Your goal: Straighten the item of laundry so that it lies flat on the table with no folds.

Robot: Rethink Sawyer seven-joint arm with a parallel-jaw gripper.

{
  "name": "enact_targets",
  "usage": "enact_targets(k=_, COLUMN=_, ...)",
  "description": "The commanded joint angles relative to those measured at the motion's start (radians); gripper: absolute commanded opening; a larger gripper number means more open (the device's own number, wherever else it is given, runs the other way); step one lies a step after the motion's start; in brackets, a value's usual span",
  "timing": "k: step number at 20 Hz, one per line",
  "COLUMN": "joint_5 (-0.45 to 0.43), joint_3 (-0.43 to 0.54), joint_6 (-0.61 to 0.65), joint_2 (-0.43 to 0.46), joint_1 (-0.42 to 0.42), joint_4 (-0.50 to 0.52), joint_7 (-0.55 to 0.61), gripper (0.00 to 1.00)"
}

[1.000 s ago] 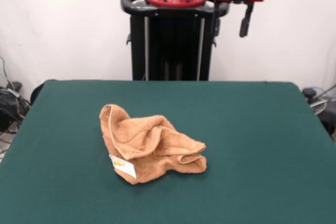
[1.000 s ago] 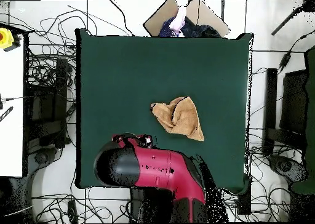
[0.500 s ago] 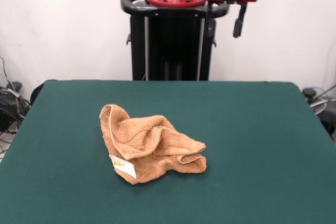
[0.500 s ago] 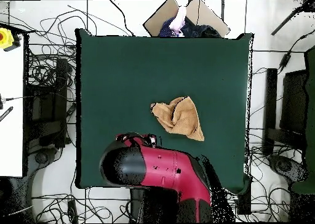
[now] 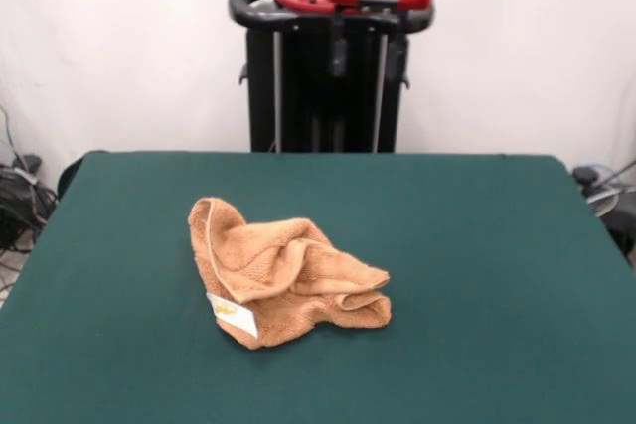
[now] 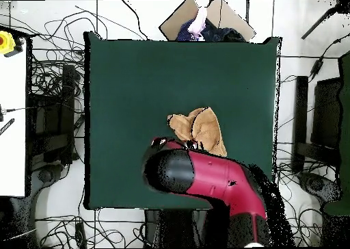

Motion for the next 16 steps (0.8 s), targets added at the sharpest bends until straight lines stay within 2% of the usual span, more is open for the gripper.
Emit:
enact_targets(k=1, joint_5=-0.080, joint_3=0.175, joint_6=0.175, joint_2=0.127, joint_1=-0.107, joint_4=-0.178, joint_7=-0.230, gripper=1.00)
enact_targets(k=9, joint_5=-0.150, joint_3=0.301, joint_6=0.298, joint_2=0.205, joint_1=-0.212, joint_4=-0.357, joint_7=-0.316, gripper=1.00)
enact_targets(k=16, joint_5=-0.217, joint_3=0.391, joint_6=0.371, joint_2=0.332, joint_1=-0.277, joint_4=-0.535, joint_7=-0.433, gripper=1.00)
